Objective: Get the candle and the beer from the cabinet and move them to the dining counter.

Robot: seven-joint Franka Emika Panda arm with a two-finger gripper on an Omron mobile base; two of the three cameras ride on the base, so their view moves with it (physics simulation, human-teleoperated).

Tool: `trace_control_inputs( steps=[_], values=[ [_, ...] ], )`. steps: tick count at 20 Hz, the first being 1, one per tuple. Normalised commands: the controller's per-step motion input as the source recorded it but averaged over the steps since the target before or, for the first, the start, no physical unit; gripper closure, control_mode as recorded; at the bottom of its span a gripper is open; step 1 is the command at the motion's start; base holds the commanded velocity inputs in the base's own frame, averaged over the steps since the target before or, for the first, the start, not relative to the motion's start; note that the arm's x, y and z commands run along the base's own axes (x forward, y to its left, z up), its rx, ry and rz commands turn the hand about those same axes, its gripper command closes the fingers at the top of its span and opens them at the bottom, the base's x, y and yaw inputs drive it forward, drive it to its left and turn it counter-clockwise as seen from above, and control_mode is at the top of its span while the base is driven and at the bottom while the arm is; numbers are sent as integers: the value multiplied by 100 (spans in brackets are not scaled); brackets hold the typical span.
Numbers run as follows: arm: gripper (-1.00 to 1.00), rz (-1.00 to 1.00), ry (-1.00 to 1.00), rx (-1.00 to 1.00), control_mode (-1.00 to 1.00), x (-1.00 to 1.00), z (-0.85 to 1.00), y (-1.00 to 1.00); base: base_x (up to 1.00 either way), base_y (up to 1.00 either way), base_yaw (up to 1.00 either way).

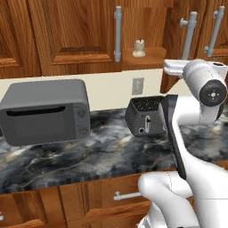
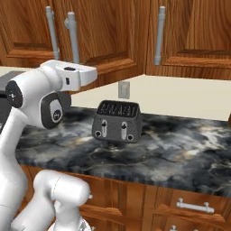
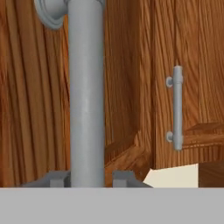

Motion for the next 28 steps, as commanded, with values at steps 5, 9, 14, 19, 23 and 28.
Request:
trace_control_inputs(
  steps=[5,9,14,19,23,28],
  values=[
    [-100,-13,1,0,-100,-86,-8,-60,0,0,0],
    [-100,-1,-11,-4,-100,-63,-1,9,0,0,0],
    [-100,0,-15,-21,-100,-58,38,61,0,0,0],
    [-100,-6,7,-32,-100,7,17,100,0,0,0],
    [-100,-25,28,-26,-100,37,0,90,0,0,0],
    [-100,-29,32,-20,-100,75,-17,37,0,0,0]
  ],
)
